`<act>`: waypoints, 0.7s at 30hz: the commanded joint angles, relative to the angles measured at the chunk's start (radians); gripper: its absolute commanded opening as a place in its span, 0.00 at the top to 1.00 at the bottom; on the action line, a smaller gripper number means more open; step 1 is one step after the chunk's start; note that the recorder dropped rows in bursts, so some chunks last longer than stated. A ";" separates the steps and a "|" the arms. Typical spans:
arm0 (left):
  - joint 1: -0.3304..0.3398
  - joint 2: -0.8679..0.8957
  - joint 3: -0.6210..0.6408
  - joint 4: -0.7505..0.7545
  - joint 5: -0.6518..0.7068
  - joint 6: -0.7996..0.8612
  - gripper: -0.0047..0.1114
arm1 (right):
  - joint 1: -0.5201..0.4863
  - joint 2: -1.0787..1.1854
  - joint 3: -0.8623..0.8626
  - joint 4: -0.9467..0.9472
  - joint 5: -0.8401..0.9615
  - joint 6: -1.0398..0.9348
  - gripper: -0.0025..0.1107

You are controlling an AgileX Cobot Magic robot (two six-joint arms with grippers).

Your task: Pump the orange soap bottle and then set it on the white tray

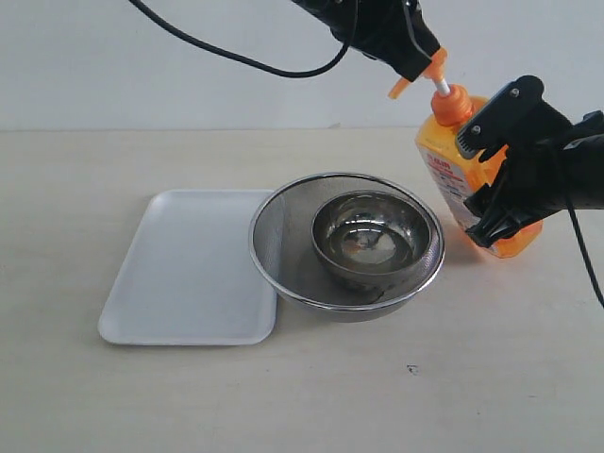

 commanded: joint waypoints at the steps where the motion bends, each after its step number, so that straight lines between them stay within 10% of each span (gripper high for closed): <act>1: -0.003 0.035 0.015 0.033 0.078 -0.011 0.92 | 0.000 -0.004 -0.008 0.013 -0.014 0.019 0.98; 21: -0.003 0.037 0.067 0.040 0.066 -0.019 0.92 | 0.000 -0.004 -0.008 0.019 -0.008 0.019 0.98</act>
